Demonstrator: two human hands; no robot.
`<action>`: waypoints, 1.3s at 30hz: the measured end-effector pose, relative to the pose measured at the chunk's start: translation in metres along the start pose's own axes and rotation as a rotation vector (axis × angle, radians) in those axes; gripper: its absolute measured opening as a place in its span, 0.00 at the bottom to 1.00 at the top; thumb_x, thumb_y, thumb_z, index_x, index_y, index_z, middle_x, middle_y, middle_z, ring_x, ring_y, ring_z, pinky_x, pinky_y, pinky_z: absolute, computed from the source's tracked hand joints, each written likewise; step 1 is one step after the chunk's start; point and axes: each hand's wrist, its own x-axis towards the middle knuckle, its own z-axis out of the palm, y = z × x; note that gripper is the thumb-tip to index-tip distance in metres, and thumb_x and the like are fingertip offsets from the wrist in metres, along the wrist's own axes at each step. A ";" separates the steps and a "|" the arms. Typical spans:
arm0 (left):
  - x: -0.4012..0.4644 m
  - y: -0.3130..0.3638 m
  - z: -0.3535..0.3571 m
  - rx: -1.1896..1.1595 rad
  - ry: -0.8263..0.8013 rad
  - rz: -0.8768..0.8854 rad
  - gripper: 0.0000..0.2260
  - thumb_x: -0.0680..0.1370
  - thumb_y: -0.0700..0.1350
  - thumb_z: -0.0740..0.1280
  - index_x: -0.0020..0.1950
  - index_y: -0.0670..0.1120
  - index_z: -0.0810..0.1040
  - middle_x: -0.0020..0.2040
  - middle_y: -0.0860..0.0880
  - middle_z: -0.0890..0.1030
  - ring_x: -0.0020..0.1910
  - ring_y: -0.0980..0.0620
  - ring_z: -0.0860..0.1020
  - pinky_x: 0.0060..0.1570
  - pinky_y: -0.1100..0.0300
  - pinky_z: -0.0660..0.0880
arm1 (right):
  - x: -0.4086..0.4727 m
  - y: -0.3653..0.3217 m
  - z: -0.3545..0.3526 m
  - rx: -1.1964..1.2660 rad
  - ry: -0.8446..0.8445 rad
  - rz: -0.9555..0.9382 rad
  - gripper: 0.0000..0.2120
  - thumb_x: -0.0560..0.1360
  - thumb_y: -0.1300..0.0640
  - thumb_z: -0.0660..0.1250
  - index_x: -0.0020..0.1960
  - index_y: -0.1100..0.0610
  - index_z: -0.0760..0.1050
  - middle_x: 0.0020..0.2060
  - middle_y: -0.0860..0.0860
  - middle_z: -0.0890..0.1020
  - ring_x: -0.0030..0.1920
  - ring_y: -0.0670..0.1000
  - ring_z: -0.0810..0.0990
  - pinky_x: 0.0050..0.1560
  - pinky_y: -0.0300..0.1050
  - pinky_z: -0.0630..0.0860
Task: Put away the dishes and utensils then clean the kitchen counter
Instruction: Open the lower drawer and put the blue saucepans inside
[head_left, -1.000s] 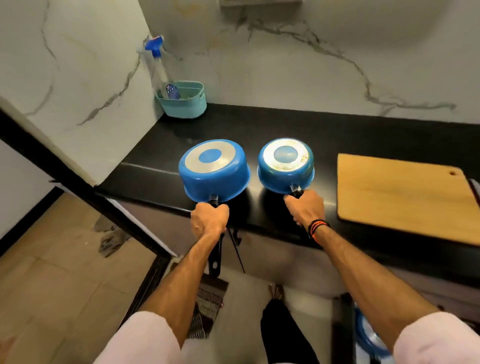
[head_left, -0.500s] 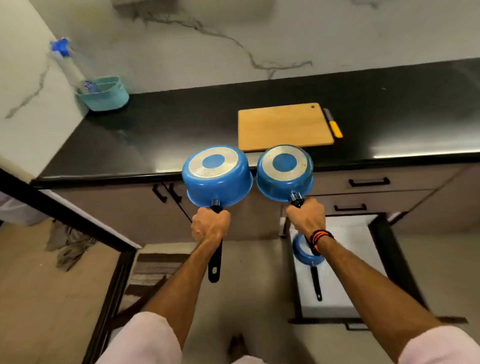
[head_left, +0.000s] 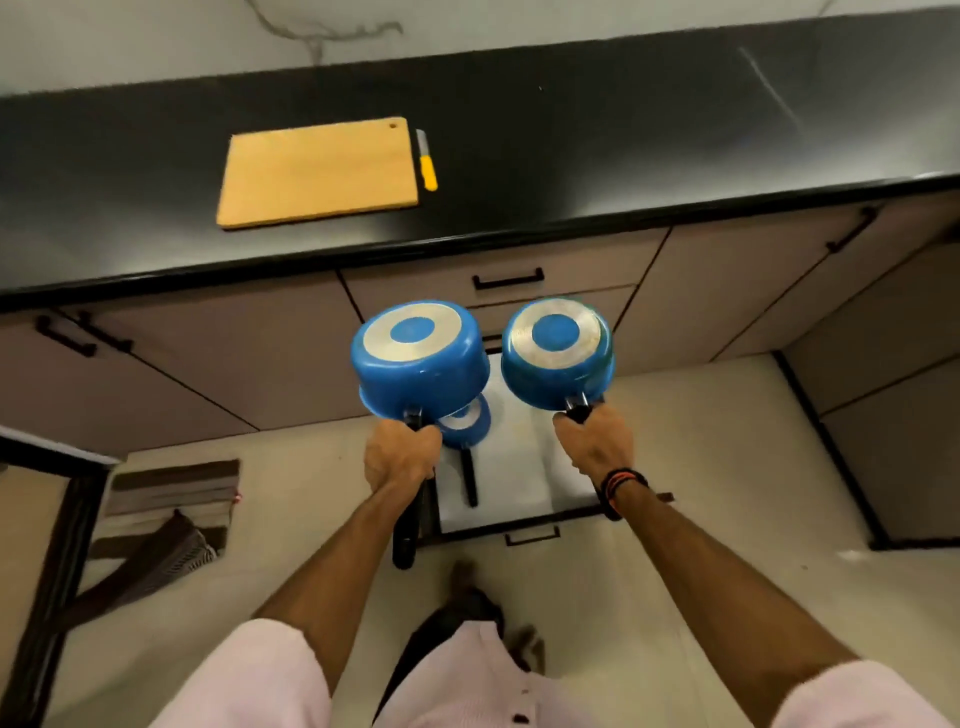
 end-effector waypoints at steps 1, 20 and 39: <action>0.001 0.002 0.014 0.029 -0.013 -0.001 0.11 0.65 0.51 0.64 0.37 0.44 0.78 0.30 0.46 0.82 0.32 0.47 0.82 0.38 0.57 0.79 | 0.009 0.012 -0.004 -0.033 -0.014 0.020 0.18 0.60 0.41 0.60 0.34 0.56 0.75 0.28 0.51 0.81 0.29 0.54 0.82 0.34 0.53 0.83; 0.158 -0.027 0.312 0.148 -0.058 -0.226 0.18 0.65 0.56 0.65 0.45 0.45 0.80 0.39 0.45 0.84 0.40 0.44 0.82 0.45 0.55 0.80 | 0.238 0.206 0.116 -0.136 -0.178 0.309 0.17 0.62 0.45 0.62 0.38 0.58 0.79 0.30 0.52 0.83 0.30 0.54 0.83 0.39 0.51 0.84; 0.321 -0.103 0.550 0.117 0.045 -0.012 0.14 0.63 0.51 0.65 0.45 0.46 0.78 0.40 0.49 0.83 0.38 0.45 0.83 0.43 0.49 0.82 | 0.374 0.394 0.288 -0.031 -0.074 0.342 0.15 0.67 0.47 0.66 0.42 0.59 0.80 0.35 0.56 0.84 0.30 0.55 0.83 0.28 0.47 0.81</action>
